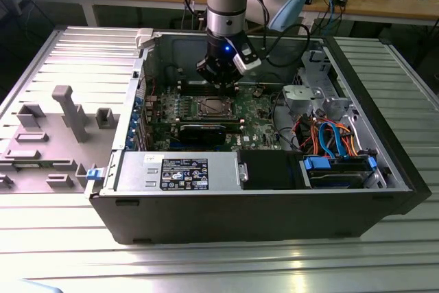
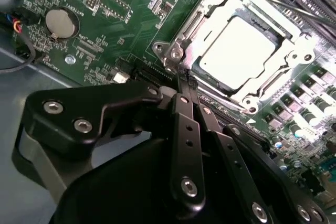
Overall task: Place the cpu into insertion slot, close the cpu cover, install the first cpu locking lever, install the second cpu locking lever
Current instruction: 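Install the first cpu locking lever, then install the second cpu locking lever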
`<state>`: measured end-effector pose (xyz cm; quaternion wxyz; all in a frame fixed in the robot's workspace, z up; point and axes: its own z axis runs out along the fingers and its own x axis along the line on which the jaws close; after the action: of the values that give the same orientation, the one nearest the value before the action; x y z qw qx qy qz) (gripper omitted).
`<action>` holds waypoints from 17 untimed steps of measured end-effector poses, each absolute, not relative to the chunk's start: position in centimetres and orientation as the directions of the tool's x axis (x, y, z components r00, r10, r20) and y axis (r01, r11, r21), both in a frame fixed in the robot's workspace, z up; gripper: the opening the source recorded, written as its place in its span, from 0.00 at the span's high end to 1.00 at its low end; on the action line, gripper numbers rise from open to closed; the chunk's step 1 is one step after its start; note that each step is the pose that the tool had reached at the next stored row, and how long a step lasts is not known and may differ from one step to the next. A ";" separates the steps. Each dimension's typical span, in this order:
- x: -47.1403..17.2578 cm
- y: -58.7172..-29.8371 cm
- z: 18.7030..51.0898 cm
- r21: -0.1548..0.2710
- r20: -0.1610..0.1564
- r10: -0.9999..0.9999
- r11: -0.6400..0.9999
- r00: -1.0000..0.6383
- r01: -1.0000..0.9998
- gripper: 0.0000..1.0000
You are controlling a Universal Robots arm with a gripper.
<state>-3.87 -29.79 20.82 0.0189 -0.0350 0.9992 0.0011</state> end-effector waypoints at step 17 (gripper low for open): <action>-3.9 -30.2 20.8 -0.004 -0.038 -0.070 0.998 -0.997 -0.070 0.89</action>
<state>-3.87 -30.17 20.81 0.0188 -0.0349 0.9992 -0.0015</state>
